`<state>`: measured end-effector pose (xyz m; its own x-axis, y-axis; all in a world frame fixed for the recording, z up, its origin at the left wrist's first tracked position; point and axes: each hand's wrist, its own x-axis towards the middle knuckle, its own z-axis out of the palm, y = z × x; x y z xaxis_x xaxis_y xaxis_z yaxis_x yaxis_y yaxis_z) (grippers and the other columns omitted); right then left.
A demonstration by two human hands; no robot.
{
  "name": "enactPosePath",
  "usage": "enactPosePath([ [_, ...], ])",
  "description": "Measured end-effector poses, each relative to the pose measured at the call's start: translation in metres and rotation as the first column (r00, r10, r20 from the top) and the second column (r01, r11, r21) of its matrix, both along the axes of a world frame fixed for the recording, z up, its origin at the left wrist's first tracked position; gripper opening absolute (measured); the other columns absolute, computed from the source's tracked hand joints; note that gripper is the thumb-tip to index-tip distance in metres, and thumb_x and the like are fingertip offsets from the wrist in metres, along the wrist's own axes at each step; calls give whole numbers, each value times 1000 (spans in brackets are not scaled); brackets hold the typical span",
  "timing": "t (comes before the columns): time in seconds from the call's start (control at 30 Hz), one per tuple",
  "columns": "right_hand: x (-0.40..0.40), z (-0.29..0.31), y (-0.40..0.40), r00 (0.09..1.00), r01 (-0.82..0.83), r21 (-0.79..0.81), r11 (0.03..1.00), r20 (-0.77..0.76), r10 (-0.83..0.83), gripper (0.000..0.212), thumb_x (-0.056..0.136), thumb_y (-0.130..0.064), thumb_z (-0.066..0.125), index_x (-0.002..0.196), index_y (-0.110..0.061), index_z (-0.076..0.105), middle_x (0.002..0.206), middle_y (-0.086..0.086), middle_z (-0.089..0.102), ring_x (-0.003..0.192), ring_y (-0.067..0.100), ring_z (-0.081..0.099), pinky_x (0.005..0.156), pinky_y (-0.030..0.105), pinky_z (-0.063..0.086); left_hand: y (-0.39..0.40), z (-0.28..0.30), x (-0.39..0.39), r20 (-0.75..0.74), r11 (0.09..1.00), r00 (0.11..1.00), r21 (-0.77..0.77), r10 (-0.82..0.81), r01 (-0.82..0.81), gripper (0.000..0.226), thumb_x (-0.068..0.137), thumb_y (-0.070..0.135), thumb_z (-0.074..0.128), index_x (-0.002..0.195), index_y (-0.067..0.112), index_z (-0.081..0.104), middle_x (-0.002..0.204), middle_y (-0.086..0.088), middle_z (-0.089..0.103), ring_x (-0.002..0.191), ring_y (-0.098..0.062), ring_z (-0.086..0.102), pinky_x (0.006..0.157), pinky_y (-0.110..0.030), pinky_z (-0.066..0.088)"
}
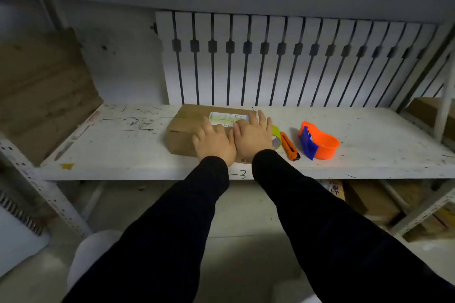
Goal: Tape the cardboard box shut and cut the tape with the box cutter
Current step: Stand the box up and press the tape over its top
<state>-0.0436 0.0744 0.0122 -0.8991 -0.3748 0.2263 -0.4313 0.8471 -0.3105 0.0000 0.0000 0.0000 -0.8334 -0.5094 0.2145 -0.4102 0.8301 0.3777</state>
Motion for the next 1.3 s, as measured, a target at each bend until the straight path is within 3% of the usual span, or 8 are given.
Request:
enactPosePath([
  [0.1, -25, -7, -6, 999, 0, 25, 1000, 38, -1, 43, 99, -32, 25, 127, -16, 53, 152, 11, 30, 145, 31, 11, 117, 48, 3, -7, -9, -24, 56, 999, 998, 28, 34, -35, 54, 97, 45, 26, 138, 13, 40, 156, -15, 18, 138, -34, 27, 112, -46, 26],
  [0.27, -72, -29, -17, 988, -73, 14, 997, 139, 70, 39, 98, -30, 28, 122, -12, 54, 134, 13, 53, 124, 31, 45, 104, 42, 36, -18, -28, -63, 113, 997, 994, 70, 5, -13, 48, 97, 44, 26, 142, 28, 32, 156, -12, 16, 142, -35, 18, 112, -50, 25],
  [0.5, -106, -58, -29, 974, -29, 50, 998, 225, 17, 57, 94, -41, 15, 133, -12, 45, 150, 12, 36, 144, 28, 22, 119, 42, 17, -26, -49, -90, 190, 996, 981, 90, -20, 3, 48, 97, 43, 23, 144, 34, 26, 158, -10, 10, 147, -34, 1, 115, -60, 5],
  [0.57, -107, -63, -32, 978, -11, 66, 998, 209, -3, 68, 89, -47, 6, 132, -13, 47, 147, 12, 41, 142, 28, 26, 117, 41, 21, -29, -50, -94, 196, 996, 980, 88, -35, 17, 46, 98, 40, 21, 143, 33, 29, 159, -10, 9, 147, -34, -2, 114, -61, 2],
  [0.8, -101, -36, -35, 971, 13, 71, 997, 239, -30, 37, 94, -26, 32, 113, -12, 60, 118, 13, 60, 106, 29, 57, 89, 40, 51, -50, -43, -92, 220, 992, 968, 68, -121, 109, 45, 99, 38, 23, 144, 34, 29, 159, -10, 6, 147, -34, -3, 116, -59, 4],
  [1.07, -84, -26, -33, 958, 9, 92, 996, 285, -35, 33, 94, -19, 38, 117, -6, 59, 115, 15, 64, 101, 28, 61, 83, 32, 51, -21, -30, -76, 278, 993, 957, 105, -87, 60, 57, 91, 28, 41, 146, 28, 24, 158, -10, 3, 143, -37, 6, 112, -52, 24],
  [1.2, -80, -24, -28, 958, -3, 80, 997, 288, -20, 34, 97, -22, 36, 116, -6, 59, 118, 17, 62, 107, 30, 59, 88, 33, 48, -21, -51, -79, 382, 974, 896, 95, -226, 205, 81, 76, 52, 23, 150, 25, 7, 160, -8, 2, 145, -40, -13, 114, -61, -1],
  [1.3, -78, -24, -30, 968, 11, 132, 991, 245, -44, 35, 97, -26, 35, 116, -8, 59, 116, 13, 63, 104, 27, 60, 84, 32, 48, -25, -44, -72, 369, 969, 897, 97, -245, 225, 81, 74, 53, 31, 149, 25, 15, 159, -8, 9, 145, -40, -10, 116, -57, 5],
])
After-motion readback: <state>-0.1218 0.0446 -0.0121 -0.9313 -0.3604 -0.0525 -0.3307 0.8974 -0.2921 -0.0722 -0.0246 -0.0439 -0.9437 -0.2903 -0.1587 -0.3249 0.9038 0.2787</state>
